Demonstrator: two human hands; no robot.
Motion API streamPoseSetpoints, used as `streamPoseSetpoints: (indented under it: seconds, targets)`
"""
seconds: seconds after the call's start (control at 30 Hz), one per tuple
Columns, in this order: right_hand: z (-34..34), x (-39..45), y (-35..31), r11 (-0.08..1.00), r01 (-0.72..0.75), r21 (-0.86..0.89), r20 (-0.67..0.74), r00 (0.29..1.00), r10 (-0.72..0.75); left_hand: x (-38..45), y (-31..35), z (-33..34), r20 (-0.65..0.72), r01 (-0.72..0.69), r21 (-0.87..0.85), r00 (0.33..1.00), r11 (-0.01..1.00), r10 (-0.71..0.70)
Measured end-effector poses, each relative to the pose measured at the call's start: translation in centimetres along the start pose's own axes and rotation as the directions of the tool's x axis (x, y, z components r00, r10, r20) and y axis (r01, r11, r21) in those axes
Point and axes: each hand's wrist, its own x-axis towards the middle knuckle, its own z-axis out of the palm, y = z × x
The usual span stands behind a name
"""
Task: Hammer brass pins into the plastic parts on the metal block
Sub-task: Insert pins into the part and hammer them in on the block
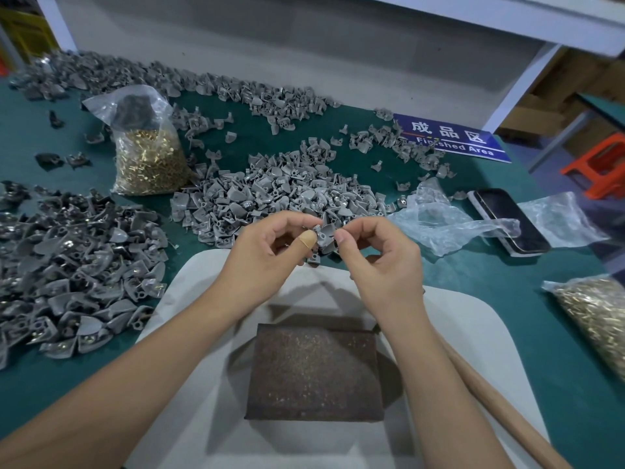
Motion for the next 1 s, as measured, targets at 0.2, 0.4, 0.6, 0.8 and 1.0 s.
streamPoseSetpoints:
  seconds: [0.2, 0.4, 0.6, 0.8, 1.0]
  targets:
    - [0.28, -0.08, 0.47, 0.997, -0.074, 0.008, 0.057, 0.996, 0.074, -0.06, -0.25, -0.16, 0.01, 0.014, 0.005, 1.0, 1.0, -0.014]
    - [-0.24, 0.31, 0.27, 0.999, -0.041, 0.015, -0.089, 0.995, 0.042, 0.07, -0.36, 0.0, 0.005, 0.022, -0.023, 1.0, 0.999, -0.022]
    - [-0.38, 0.37, -0.17, 0.948, -0.163, 0.272, -0.074, 0.979, 0.19, -0.1, -0.38, -0.03, 0.023, 0.018, 0.001, 1.0, 1.0, -0.018]
    - [-0.27, 0.33, -0.27, 0.932, -0.193, 0.307, -0.034, 0.976, 0.214, -0.12, -0.03, 0.19, 0.036, 0.042, -0.027, 0.999, 0.999, -0.041]
    - [-0.19, 0.47, -0.1, 0.906, -0.217, 0.364, -0.056, 0.966, 0.254, -0.1, 0.4, 0.28, 0.012, 0.076, -0.093, 0.997, 0.993, -0.075]
